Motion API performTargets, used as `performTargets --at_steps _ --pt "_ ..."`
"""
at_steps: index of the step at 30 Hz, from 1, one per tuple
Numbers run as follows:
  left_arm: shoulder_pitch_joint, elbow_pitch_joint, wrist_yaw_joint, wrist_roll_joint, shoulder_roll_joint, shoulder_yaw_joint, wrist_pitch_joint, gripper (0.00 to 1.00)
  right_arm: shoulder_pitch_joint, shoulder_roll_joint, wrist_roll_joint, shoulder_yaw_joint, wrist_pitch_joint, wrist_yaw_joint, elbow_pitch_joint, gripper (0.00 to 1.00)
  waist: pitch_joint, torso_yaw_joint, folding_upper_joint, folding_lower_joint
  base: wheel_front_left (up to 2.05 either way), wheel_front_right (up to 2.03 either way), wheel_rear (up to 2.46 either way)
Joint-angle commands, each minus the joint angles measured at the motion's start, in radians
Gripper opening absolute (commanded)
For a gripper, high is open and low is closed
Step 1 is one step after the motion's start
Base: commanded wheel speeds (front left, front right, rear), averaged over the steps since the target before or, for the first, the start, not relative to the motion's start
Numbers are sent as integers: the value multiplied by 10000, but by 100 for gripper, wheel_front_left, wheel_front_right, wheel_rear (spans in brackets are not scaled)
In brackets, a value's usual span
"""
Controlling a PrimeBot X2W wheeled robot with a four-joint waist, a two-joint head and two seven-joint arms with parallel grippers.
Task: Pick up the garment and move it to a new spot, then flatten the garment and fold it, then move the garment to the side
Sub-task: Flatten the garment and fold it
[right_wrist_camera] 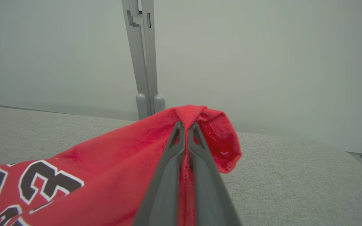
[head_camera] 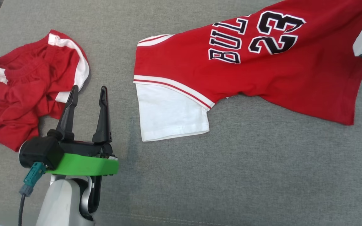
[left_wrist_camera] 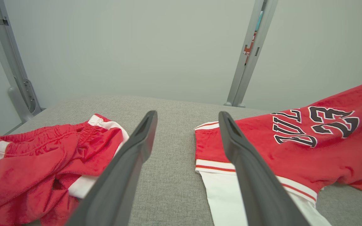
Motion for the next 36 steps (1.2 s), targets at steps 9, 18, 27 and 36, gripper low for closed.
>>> performTargets --at_steps 9,18,27,36 --pt "-86 148 -23 15 -32 -120 -1 100 -932 -60 -231 241 -1494 -17 2092 100 194 543 0 0 0 0 0" --pt "447 576 -22 10 65 128 -1 100 527 605 548 959 -2189 -17 2238 100 -1010 -229 0 0 0 0 0" --pt "984 1155 -22 -10 144 321 -3 100 3661 1379 1130 1313 -3710 -17 -684 100 -2056 -1027 0 0 0 0 0" --pt "1328 1443 -22 32 124 544 -3 100 6132 2122 973 1125 -3539 -16 -3328 100 -2626 -1562 0 0 0 0 0"
